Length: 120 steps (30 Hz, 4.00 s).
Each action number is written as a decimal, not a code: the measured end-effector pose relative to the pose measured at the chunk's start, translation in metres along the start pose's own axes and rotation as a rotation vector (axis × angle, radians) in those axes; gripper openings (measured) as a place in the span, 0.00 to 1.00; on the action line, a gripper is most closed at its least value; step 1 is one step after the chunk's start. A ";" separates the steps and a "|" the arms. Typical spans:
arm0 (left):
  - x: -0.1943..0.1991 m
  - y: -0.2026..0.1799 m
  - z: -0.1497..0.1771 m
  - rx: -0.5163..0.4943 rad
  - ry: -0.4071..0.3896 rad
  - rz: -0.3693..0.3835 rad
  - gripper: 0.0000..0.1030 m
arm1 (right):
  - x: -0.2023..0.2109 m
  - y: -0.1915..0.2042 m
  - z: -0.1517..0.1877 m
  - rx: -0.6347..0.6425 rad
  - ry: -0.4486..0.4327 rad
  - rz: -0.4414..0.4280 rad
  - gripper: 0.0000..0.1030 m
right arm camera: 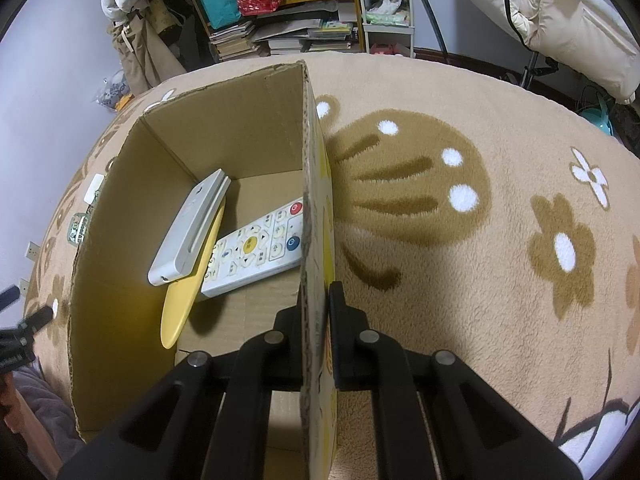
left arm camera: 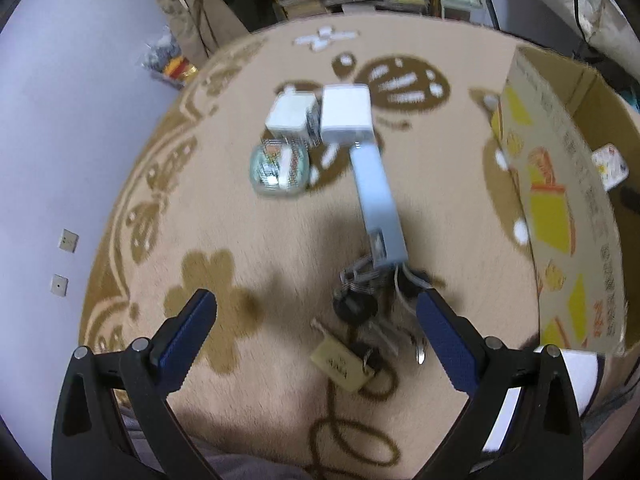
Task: Organize rigid objects
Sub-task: 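Open the left tool and withdraw it from the box, then lower the left tool onto the AIMA key tag and close on it, then lift the keys by the tag and carry them into the box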
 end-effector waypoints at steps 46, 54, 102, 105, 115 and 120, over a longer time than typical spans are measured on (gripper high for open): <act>-0.058 -0.019 0.030 -0.058 0.248 0.050 0.50 | -0.001 -0.002 0.001 -0.005 0.002 -0.005 0.09; -0.031 -0.003 0.017 -0.001 0.118 0.010 0.36 | -0.002 -0.002 0.003 -0.003 0.003 -0.004 0.09; 0.137 -0.070 -0.109 0.002 -0.286 0.079 0.35 | -0.002 -0.001 0.002 -0.005 0.003 -0.005 0.09; 0.146 -0.087 -0.116 -0.008 -0.300 0.110 0.35 | -0.002 -0.001 0.002 -0.005 0.003 -0.006 0.09; 0.154 -0.134 -0.123 -0.043 -0.313 0.204 0.35 | -0.001 -0.002 0.001 -0.005 0.003 -0.005 0.09; 0.139 -0.153 -0.119 -0.062 -0.284 0.238 0.35 | -0.002 -0.001 0.001 -0.005 0.003 -0.005 0.09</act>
Point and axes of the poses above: each gripper's, at about its wrist camera, not at the fingertips, and x roughly against the way its jaws point, y to its left, z to its underside, the point moved 5 cm from there along -x, roughly the way its jaws point, and after that the axes turned 8 degrees about -z, right-handed, at the moved point
